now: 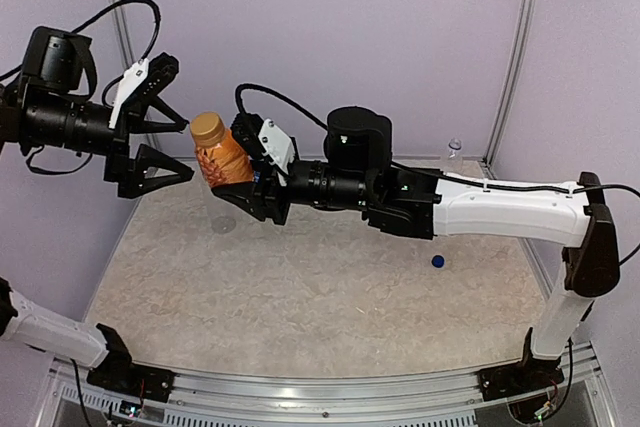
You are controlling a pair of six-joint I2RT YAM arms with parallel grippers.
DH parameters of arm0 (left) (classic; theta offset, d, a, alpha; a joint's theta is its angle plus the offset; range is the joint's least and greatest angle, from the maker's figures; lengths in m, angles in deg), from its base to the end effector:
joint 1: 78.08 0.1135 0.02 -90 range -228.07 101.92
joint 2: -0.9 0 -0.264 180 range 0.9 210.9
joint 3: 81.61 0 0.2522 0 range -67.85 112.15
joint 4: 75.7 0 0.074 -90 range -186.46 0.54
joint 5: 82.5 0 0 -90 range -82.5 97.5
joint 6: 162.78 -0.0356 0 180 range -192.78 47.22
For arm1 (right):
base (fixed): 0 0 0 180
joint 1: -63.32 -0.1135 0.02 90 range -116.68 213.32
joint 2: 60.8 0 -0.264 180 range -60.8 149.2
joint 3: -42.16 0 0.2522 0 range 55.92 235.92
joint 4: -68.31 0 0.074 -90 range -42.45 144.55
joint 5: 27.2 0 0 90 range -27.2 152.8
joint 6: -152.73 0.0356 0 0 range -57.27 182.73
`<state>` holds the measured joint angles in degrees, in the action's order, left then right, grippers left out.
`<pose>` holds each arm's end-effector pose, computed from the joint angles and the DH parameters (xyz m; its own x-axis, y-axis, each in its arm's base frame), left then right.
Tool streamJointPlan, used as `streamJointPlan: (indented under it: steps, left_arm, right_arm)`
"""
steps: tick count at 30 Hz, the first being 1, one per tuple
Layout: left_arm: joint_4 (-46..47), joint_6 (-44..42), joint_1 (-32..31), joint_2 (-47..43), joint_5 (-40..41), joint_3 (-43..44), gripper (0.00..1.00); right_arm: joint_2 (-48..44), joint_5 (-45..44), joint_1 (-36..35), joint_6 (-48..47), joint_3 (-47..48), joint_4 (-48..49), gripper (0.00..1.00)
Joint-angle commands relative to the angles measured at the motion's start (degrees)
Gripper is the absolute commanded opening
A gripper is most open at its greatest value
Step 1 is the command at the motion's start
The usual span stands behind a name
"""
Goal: Unscrew the bottle caps
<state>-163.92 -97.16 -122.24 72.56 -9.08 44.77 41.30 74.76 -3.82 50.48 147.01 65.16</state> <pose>0.1169 -0.1276 0.5103 -0.0146 0.5656 -0.8245 0.9271 0.3165 0.2008 0.1626 0.4047 0.3830 0.2057 -0.0464 -0.9775 -0.9602 0.1834 -0.2108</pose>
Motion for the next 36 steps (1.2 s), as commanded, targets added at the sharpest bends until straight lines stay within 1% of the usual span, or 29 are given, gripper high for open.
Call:
streamJointPlan:
  steps: [1, 2, 4, 7, 8, 10, 14, 17, 20, 25, 26, 29, 34, 36]
  left_arm:
    - [13.67, 3.19, 5.67, -11.56, -7.12, -13.89, 0.99]
    - [16.39, 4.43, 5.97, -13.62, -8.78, -16.59, 0.99]
    - [23.47, 11.09, 6.02, -15.79, -10.62, -20.66, 0.99]
    - [29.71, 16.36, 5.89, -17.03, -15.26, -25.42, 0.98]
    - [32.73, 17.13, 5.69, -17.42, -16.69, -27.1, 0.97]
    - [36.04, 18.04, 4.87, -18.29, -17.1, -29.54, 0.94]
    - [38.63, 17.98, 3.06, -17.78, -15.56, -32.23, 0.91]
    - [40.48, 17.18, 1.15, -16.56, -17.17, -32.06, 0.9]
    - [41.79, 17.52, -0.29, -15.2, -16.7, -32.02, 0.84]
    - [42.52, 16.53, -0.39, -14.49, -15.63, -32.87, 0.67]
    - [42.28, 16.4, -0.38, -14.45, -15.33, -32.97, 0.65]
    - [41.72, 15.54, -0.7, -13.88, -14.81, -32.85, 0.65]
    - [41.18, 14.21, -1.09, -13.19, -15.68, -32.68, 0.75]
    - [40.93, 14.26, -1.23, -13.21, -16.05, -32.93, 0.76]
  right_arm:
    - [-3.89, 1.62, 0.05, 4.69, -5.06, 14.39, 0.38]
    - [-4.0, 1.69, -0.44, 4.84, -6.08, 17.19, 0.38]
    - [-3.77, 1.93, -1.13, 4.73, -7.19, 21.12, 0.37]
    - [-2.96, 1.66, -1.86, 4.58, -6.28, 21.49, 0.36]
    - [-2.65, 1.7, -2.05, 4.68, -5.9, 20.98, 0.36]
    - [-2.44, 1.82, -2.22, 4.7, -5.47, 20.29, 0.36]
    - [-2.12, 1.61, -2.6, 4.67, -5.2, 20.57, 0.35]
    - [-1.42, 1.22, -2.79, 4.14, -4.18, 19.59, 0.34]
    - [-1.12, 1.13, -2.93, 3.91, -3.78, 19.03, 0.33]
    - [-1.38, 1.12, -3.14, 3.49, -3.83, 18.43, 0.33]
    - [-1.38, 1.12, -3.2, 3.39, -3.7, 18.35, 0.33]
    - [-1.01, 1.15, -3.2, 3.17, -2.87, 17.61, 0.33]
    - [-0.09, 1.12, -3.25, 3.32, -1.67, 16.89, 0.32]
    - [-0.05, 1.39, -3.27, 3.46, -1.49, 16.92, 0.32]
